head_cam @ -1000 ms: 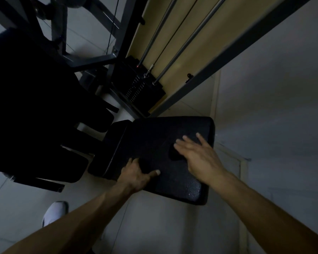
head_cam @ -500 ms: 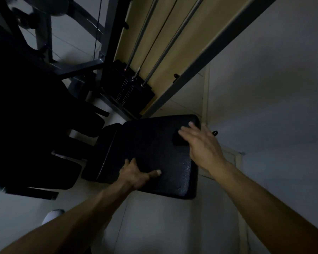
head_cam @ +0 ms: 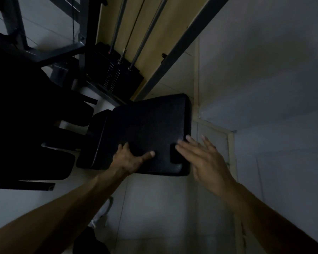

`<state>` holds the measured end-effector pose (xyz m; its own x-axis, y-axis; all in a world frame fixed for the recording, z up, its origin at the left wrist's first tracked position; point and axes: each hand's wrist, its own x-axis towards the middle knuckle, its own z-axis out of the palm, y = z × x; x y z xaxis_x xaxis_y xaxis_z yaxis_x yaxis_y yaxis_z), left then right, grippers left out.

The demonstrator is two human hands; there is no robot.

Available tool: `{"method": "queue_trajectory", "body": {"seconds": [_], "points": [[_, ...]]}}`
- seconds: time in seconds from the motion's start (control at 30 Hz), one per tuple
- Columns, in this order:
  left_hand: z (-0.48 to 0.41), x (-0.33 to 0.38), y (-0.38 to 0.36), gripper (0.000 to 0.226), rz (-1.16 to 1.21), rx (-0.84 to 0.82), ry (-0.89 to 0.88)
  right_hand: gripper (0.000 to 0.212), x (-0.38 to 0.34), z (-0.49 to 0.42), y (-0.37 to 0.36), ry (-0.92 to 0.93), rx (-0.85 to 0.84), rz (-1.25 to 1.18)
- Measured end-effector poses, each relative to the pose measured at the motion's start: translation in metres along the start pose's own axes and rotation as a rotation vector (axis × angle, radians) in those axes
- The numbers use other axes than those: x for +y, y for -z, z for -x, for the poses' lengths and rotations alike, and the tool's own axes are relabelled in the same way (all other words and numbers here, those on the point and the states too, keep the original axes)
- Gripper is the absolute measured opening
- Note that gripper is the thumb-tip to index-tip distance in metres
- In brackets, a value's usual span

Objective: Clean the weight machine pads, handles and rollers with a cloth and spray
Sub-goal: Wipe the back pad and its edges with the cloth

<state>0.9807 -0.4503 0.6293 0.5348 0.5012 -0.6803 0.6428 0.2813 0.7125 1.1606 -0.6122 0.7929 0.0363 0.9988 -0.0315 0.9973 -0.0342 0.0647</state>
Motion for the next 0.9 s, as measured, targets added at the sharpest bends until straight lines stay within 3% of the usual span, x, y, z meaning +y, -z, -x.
{"method": "queue_trajectory", "body": {"seconds": [0.07, 0.13, 0.2, 0.27, 0.37, 0.5, 0.67, 0.8, 0.9], "points": [[0.002, -0.003, -0.001, 0.146, -0.005, 0.016, -0.011, 0.063, -0.022, -0.009, -0.016, -0.086, 0.021, 0.036], [0.004, -0.01, 0.003, 0.134, -0.023, 0.031, -0.02, 0.062, -0.043, 0.003, -0.027, 0.047, -0.047, 0.063], [0.004, -0.027, 0.01, 0.104, -0.05, 0.081, -0.066, 0.06, -0.046, 0.014, -0.023, 0.198, -0.121, 0.065], [-0.002, -0.047, 0.019, 0.081, -0.104, 0.133, -0.115, 0.052, -0.04, 0.014, -0.017, 0.212, -0.126, 0.076], [-0.007, -0.068, 0.028, 0.089, -0.119, 0.107, -0.016, 0.045, -0.057, -0.004, -0.032, 0.174, -0.108, 0.122], [-0.011, -0.088, 0.035, 0.091, 0.017, 0.039, 0.016, 0.049, -0.103, -0.03, -0.086, 0.183, -0.232, 0.154], [-0.029, -0.132, 0.066, 0.045, -0.09, 0.106, -0.042, 0.054, -0.14, -0.069, -0.14, 0.137, -0.342, 0.148], [-0.041, -0.161, 0.072, 0.063, -0.141, 0.032, -0.043, 0.045, -0.159, -0.096, -0.182, 0.135, -0.383, 0.138], [-0.049, -0.183, 0.067, 0.068, -0.088, 0.036, -0.06, 0.057, -0.177, -0.12, -0.206, 0.123, -0.486, 0.106]]}}
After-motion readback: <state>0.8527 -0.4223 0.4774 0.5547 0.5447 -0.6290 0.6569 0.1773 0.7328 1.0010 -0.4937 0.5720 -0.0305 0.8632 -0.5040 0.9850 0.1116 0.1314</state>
